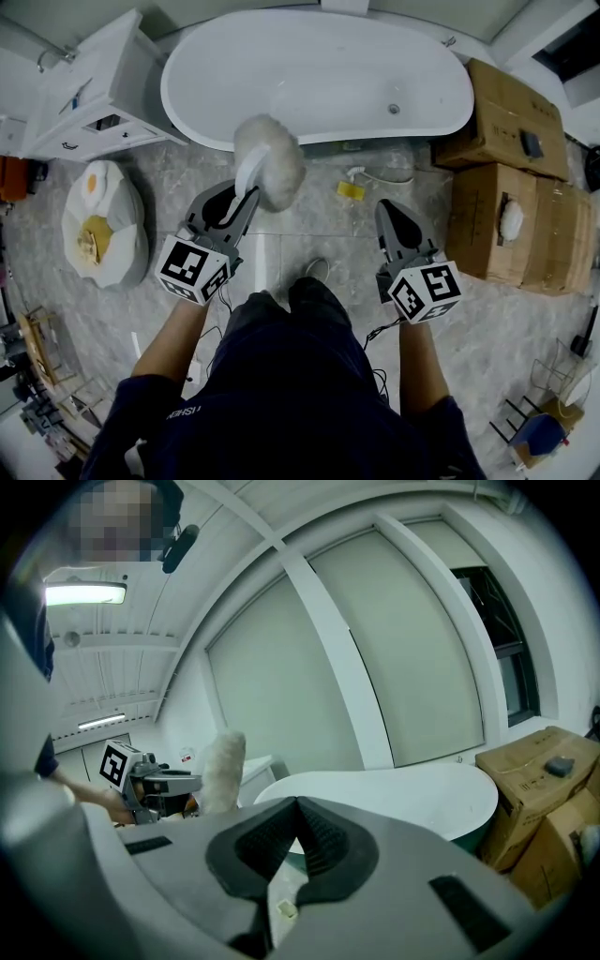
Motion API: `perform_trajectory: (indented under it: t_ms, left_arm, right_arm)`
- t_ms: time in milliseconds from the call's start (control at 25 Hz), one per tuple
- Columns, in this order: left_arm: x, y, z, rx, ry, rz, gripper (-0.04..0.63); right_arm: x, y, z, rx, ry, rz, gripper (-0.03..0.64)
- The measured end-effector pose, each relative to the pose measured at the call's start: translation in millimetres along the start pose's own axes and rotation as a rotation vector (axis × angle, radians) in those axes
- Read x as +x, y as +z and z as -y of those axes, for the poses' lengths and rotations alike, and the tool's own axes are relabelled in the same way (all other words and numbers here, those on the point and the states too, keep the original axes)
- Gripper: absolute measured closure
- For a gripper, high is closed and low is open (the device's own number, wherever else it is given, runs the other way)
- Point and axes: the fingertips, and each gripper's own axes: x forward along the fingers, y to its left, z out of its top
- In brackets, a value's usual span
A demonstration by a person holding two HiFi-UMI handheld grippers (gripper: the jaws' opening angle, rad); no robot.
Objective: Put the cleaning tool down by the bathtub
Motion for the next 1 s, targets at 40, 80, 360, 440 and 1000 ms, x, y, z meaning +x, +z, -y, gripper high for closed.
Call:
perform_trajectory:
  t_ms: [40, 80, 360, 440, 1000]
  left_arm:
    - [6.6, -1.4, 0.6, 0.002, -0.004, -0.008, 0.500]
    - [13.4, -3.1, 1.4, 0.005, -0.009, -0.015, 0.500]
    - [57.0, -25.8, 3.2, 0.018, -0.053, -0.084, 0.500]
    - [67.3, -35.7, 1.3, 0.018, -0.065, -0.103, 0.500]
    - [149.3, -154.4, -19.2, 0.040, -0.257, -0.264, 0.500]
  right_arm:
    - [3.1, -0.7, 5.2, 0.002, 0.000, -0.002, 0.612]
    - [5.9, -1.6, 10.5, 0.003, -0.001, -0.004, 0.612]
    - [27.4, -14.5, 43.4, 0.022, -0.024, -0.014, 0.612]
    - [34.0, -21.1, 51.0, 0.027, -0.036, -0.016, 0.612]
    - [87.2, -109.9, 98.5, 0.106, -0.215, -0.013, 0.612]
